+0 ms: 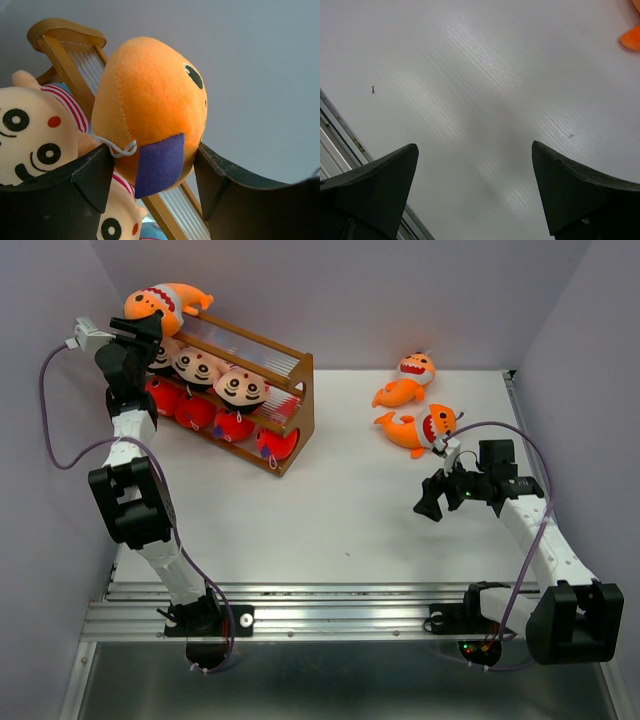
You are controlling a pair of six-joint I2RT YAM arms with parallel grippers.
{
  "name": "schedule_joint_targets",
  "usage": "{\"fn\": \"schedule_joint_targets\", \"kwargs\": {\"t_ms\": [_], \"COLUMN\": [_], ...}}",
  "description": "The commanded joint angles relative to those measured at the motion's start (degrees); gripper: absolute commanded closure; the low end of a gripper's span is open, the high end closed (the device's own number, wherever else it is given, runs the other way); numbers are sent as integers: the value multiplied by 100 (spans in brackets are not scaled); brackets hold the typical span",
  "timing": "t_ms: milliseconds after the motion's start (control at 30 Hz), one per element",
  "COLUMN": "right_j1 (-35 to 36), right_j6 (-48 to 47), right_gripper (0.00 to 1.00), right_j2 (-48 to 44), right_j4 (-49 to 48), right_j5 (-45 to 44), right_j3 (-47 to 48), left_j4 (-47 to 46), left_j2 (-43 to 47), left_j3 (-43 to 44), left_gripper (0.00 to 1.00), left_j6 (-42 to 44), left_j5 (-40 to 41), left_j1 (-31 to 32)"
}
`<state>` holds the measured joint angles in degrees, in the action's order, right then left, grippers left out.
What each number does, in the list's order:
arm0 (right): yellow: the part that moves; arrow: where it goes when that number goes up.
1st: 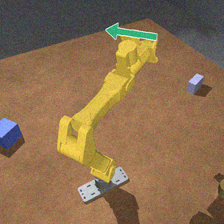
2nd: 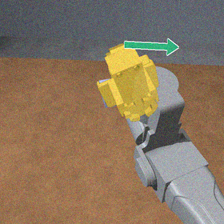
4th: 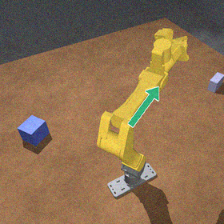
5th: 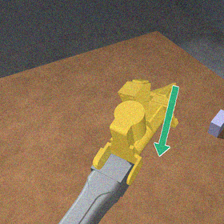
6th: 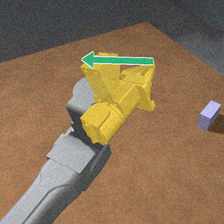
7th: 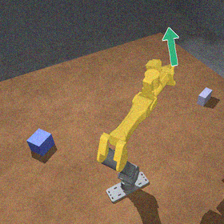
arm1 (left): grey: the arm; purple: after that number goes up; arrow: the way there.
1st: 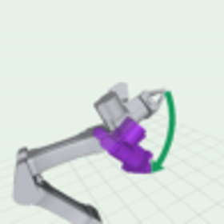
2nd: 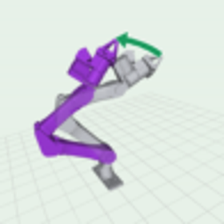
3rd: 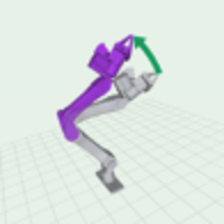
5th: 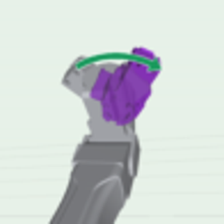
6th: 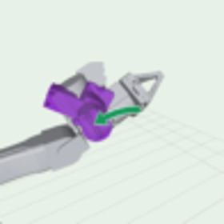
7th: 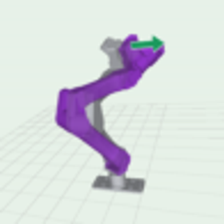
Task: Place and organize the stuffed toys onto the shelf
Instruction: Place the stuffed toy onto shelf
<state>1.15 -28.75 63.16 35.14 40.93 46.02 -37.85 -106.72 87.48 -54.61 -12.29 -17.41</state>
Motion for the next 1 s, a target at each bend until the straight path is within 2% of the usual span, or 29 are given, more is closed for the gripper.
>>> {"fn": "schedule_joint_targets", "kwargs": {"t_ms": [0,100,133,567,633,967], "right_j1": [-36,-36,-36,-36,-36,-36], "right_j6": [-113,-113,-104,-122,-122,-131], "right_gripper": [0,0,0,0,0,0], "right_j2": [4,4,4,-5,-14,-23], "right_j4": [-235,-235,-244,-235,-235,-244], "right_j5": [12,3,3,3,3,12], "right_j3": [-5,-5,3,-5,-5,-5], "left_j4": [-197,-206,-197,-311,-355,-540], "left_j2": [168,212,230,380,423,582], "left_j3": [261,225,208,120,76,-29], "left_gripper": [28,26,17,13,1,1], "left_j6": [-94,-103,-111,-208,-217,-313], "left_j5": [-89,-115,-115,-168,-177,-265], "left_j1": [-113,-140,-140,-201,-201,-263]}}
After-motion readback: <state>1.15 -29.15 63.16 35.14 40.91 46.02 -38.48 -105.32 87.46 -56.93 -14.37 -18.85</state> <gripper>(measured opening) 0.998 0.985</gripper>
